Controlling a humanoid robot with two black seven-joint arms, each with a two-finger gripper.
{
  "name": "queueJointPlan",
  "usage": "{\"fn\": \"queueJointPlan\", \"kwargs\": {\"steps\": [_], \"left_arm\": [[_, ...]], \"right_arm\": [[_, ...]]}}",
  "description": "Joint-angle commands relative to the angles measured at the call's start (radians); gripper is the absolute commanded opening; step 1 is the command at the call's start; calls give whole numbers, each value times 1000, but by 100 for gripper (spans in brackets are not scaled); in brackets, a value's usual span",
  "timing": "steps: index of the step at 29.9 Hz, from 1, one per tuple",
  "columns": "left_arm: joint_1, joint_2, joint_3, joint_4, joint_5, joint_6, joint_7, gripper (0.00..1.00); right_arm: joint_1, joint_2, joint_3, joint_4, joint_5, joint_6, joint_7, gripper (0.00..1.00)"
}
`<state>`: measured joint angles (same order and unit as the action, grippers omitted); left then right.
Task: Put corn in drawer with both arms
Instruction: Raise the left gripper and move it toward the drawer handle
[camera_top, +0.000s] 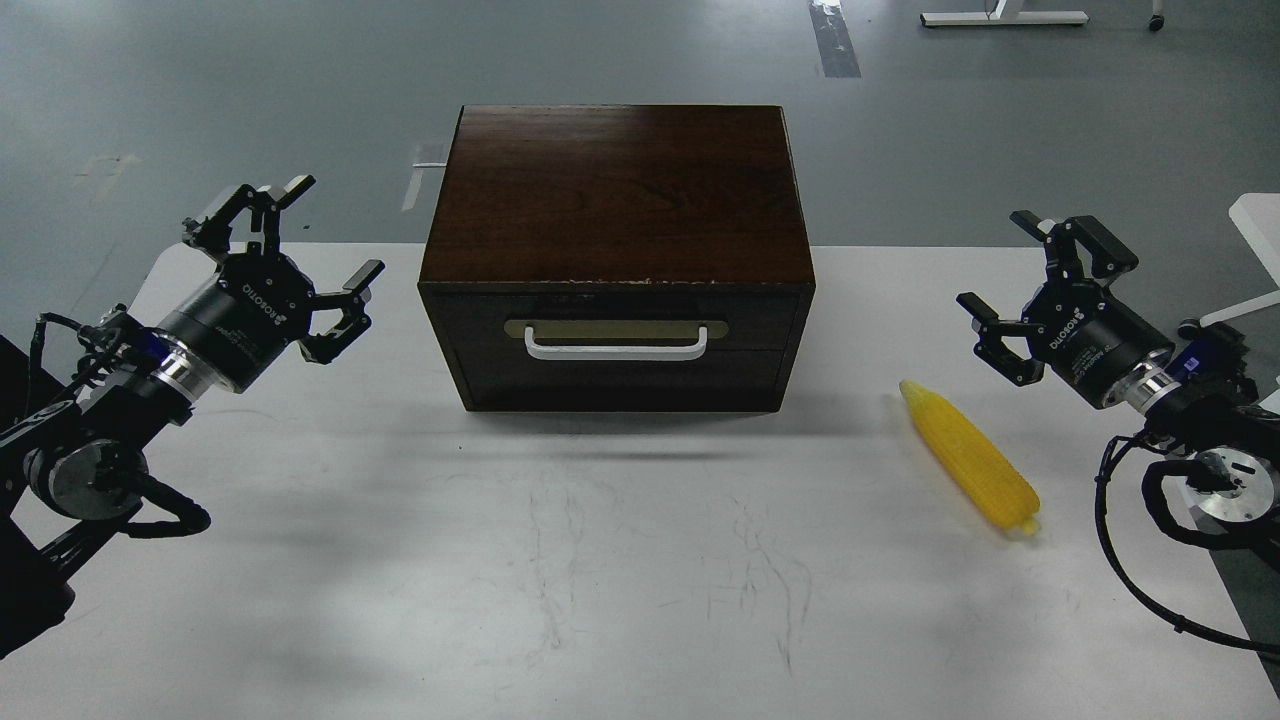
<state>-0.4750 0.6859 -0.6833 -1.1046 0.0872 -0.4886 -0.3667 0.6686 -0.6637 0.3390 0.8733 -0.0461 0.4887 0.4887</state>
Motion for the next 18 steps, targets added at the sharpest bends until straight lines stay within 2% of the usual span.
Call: {"fn": "queueJointPlan", "kwargs": {"steps": [1, 9, 15, 18], "left_arm": [[1, -2, -10, 3, -1, 0, 0, 98], [-8, 24, -16, 38, -1, 0, 3, 98], [-74, 66, -24, 196, 0, 0, 5, 98], [-129, 86, -19, 232, 38, 0, 5, 98]], "right_arm": [[-1, 1, 0, -1, 0, 0, 0, 100], [-1, 6, 3, -40, -1, 0, 0, 100], [12, 4, 2, -108, -1, 0, 0, 100], [12, 4, 9, -164, -1, 0, 0, 100]]}}
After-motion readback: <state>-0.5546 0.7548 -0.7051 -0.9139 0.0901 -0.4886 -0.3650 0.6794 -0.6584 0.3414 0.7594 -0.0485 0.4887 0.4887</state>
